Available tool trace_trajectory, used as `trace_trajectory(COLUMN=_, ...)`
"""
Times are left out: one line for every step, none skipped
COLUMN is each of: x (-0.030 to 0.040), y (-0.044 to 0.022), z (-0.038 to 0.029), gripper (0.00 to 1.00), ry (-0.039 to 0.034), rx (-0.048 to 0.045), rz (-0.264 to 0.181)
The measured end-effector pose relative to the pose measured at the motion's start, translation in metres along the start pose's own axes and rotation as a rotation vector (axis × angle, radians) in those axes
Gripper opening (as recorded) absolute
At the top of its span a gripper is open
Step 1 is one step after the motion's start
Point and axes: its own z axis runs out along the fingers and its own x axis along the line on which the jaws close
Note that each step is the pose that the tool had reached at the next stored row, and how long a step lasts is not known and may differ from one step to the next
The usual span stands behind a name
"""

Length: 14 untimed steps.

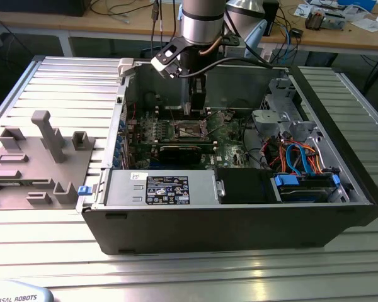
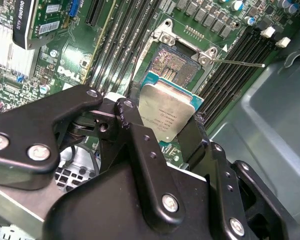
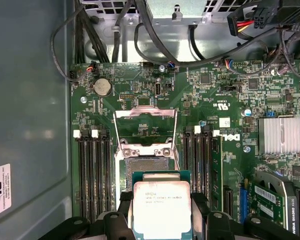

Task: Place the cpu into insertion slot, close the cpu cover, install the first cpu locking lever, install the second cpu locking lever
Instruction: 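Place the cpu into insertion slot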

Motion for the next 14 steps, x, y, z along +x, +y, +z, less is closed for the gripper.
trace_trajectory(x=0.0, y=0.0, z=0.0008, gripper=0.55, ry=0.0, rx=0.0, rz=0.0)
trace_trajectory(x=0.0004, y=0.0, z=0.0014, gripper=0.55, ry=-0.0002, rx=0.0001, rz=0.0)
trace_trajectory(x=0.0009, y=0.0, z=0.0021, gripper=0.55, ry=-0.0002, rx=0.0001, rz=-0.001)
trace_trajectory(x=0.0017, y=-0.0001, z=0.003, gripper=0.55, ry=-0.0001, rx=0.0001, rz=-0.002)
trace_trajectory(x=0.0022, y=-0.0001, z=0.0037, gripper=0.55, ry=0.0, rx=0.0, rz=-0.004)
trace_trajectory(x=0.0026, y=-0.0001, z=0.0044, gripper=0.55, ry=0.0001, rx=-0.0001, rz=-0.005)
trace_trajectory(x=0.0031, y=-0.0001, z=0.0052, gripper=0.55, ry=0.0001, rx=-0.0001, rz=-0.006)
trace_trajectory(x=0.0034, y=-0.0001, z=0.0061, gripper=0.55, ry=-0.0001, rx=0.0, rz=-0.007)
trace_trajectory(x=0.0035, y=-0.0001, z=0.0065, gripper=0.55, ry=-0.0001, rx=0.0, rz=-0.007)
trace_trajectory(x=0.0035, y=-0.0002, z=0.007, gripper=0.55, ry=0.0, rx=0.0, rz=-0.007)
trace_trajectory(x=0.0035, y=-0.0002, z=0.0074, gripper=0.55, ry=0.0, rx=-0.0001, rz=-0.006)
trace_trajectory(x=0.0035, y=-0.0002, z=0.0079, gripper=0.55, ry=0.0001, rx=0.0, rz=-0.006)
trace_trajectory(x=0.0035, y=-0.0002, z=0.0082, gripper=0.55, ry=0.0, rx=0.0, rz=-0.007)
trace_trajectory(x=0.0035, y=-0.0002, z=0.0085, gripper=0.55, ry=-0.0001, rx=0.0001, rz=-0.007)
